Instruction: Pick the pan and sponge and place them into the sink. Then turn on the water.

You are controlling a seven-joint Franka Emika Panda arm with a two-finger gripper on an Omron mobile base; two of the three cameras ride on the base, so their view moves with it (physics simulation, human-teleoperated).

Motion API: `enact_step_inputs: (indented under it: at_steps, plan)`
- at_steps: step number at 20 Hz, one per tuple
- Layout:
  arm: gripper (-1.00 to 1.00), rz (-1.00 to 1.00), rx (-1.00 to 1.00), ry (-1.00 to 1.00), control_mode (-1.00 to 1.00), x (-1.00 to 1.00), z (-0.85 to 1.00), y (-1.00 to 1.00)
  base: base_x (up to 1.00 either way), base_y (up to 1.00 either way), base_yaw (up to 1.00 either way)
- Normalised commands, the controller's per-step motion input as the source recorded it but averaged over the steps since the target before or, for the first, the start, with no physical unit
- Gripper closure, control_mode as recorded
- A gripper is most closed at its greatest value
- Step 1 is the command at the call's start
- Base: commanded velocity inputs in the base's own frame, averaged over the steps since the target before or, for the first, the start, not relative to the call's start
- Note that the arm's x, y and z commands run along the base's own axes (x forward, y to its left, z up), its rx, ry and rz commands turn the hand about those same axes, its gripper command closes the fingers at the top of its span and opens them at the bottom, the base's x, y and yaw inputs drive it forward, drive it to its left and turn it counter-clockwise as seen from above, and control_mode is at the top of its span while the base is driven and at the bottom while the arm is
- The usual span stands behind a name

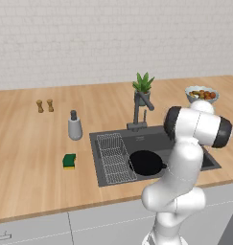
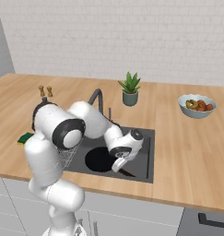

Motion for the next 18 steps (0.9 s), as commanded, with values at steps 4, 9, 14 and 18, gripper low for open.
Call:
enact_step_inputs:
  at_steps: [4,9,14,18]
  plan:
    - [-1.0,-0.1,-0.01,0.06,-1.0,-0.21,1.0,0.24,0.0,0.0,0.0]
    - [-1.0,-0.22,0.0,0.15,-1.0,-0.53,0.92,0.09,0.0,0.0,0.0]
    - [-1.0,-0.44,0.0,0.11,-1.0,-0.61,0.51,0.34,0.0,0.0,0.0]
    - [-1.0,-0.4,0.0,0.1,-1.0,-0.14,0.52,0.44,0.0,0.0,0.0]
